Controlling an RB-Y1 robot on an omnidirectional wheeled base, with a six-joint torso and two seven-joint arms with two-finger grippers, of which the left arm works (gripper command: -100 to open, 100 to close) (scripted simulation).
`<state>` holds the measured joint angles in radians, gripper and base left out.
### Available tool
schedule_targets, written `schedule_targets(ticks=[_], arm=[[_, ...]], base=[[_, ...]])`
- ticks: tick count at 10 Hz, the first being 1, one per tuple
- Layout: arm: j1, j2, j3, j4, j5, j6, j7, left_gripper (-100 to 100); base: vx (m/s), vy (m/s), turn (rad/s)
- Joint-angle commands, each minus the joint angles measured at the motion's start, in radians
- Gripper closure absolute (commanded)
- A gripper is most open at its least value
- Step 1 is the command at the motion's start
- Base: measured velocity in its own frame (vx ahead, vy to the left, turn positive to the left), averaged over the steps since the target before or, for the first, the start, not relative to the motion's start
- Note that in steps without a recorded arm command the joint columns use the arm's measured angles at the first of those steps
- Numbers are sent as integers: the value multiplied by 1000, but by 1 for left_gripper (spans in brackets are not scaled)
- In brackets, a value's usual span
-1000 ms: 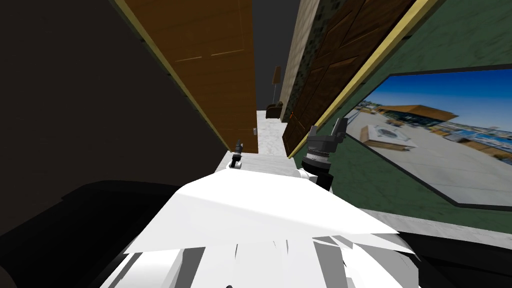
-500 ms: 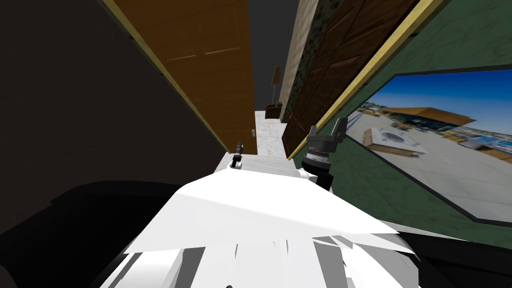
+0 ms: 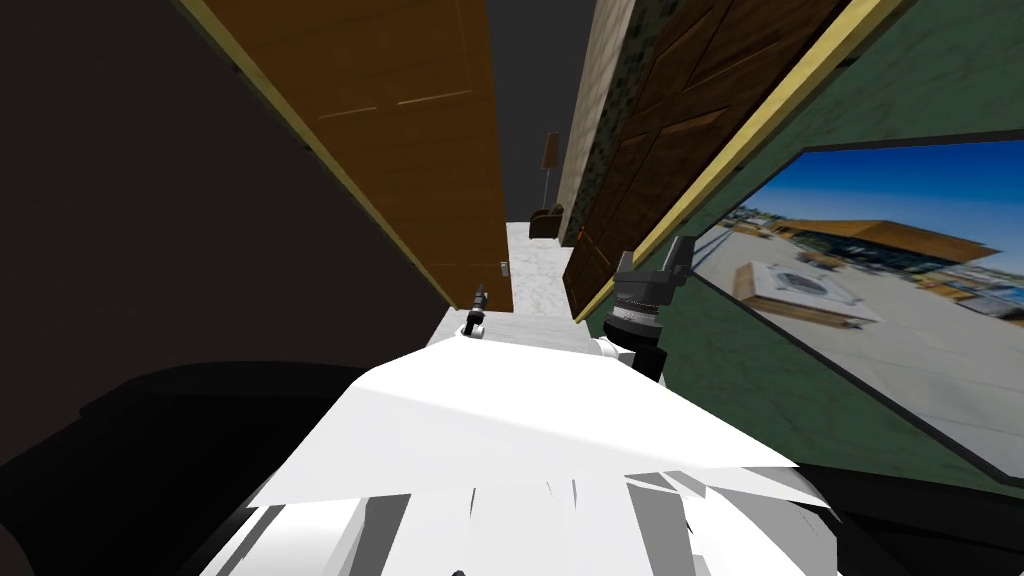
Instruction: Push the door open
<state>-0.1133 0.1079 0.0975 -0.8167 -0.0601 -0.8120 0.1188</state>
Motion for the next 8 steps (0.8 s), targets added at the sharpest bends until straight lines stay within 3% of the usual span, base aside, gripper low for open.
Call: schedule_targets(ticks=[1, 3, 8], arm=[[-16, -3, 5, 46, -4, -4, 1, -100], [-47, -5, 14, 127, -9, -13, 3, -100], [-84, -8, 25, 222, -14, -23, 5, -100]], base=[[140, -37, -17], [180, -50, -20], [112, -23, -11]])
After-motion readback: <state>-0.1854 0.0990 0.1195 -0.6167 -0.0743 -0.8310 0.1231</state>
